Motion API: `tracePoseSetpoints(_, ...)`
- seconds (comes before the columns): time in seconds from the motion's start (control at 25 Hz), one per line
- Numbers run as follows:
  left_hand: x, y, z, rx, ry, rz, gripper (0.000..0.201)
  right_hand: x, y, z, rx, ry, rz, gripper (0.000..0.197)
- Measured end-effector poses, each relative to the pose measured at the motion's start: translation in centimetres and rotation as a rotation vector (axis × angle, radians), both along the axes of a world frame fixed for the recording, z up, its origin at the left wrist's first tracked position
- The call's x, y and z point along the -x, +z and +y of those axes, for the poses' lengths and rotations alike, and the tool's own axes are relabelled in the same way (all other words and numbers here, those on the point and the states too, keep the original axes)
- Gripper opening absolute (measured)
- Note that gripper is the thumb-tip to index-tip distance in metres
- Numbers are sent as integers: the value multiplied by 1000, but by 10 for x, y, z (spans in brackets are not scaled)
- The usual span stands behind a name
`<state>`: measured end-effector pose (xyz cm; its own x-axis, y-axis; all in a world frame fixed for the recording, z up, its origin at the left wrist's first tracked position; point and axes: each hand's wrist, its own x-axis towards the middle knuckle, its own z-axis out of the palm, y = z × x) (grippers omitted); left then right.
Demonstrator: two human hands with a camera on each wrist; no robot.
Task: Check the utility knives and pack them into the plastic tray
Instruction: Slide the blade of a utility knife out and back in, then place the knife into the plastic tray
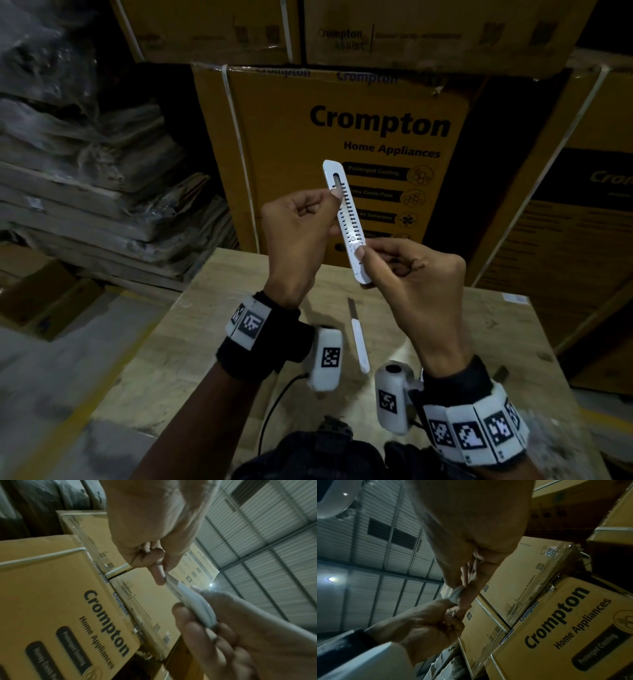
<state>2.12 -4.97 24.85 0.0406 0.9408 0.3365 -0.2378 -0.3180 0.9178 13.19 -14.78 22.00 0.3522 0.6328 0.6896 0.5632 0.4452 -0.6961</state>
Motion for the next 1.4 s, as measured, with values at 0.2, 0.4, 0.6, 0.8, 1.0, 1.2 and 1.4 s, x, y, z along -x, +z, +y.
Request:
tracePoseSetpoints(0.2,6,5,-17,-2,-6,-4,8,0,6,-17,-12,44,-17,12)
tracePoseSetpoints(0.4,9,7,-31,-50,1,-38,7,0,12,-27,85,112,148,10)
tracePoseSetpoints(0.6,37,-32,-35,-74,-13,181,16,-6,-14,-21,516,445,384,24)
tracePoseSetpoints(0.8,69,-101,-30,22,-34,391,19,18,-75,-13,792,525,444,16)
tracePoseSetpoints(1.0,117,-170,0,159,-106,553,23,54,-133,9,952,411,563,18)
tracePoseSetpoints(1.2,192,-240,50,95,-1,961,19,111,-193,49,1104,240,690,7)
tracePoseSetpoints(1.4,264,-324,77,329,-67,1174,36,167,-249,80,1307,159,623,16)
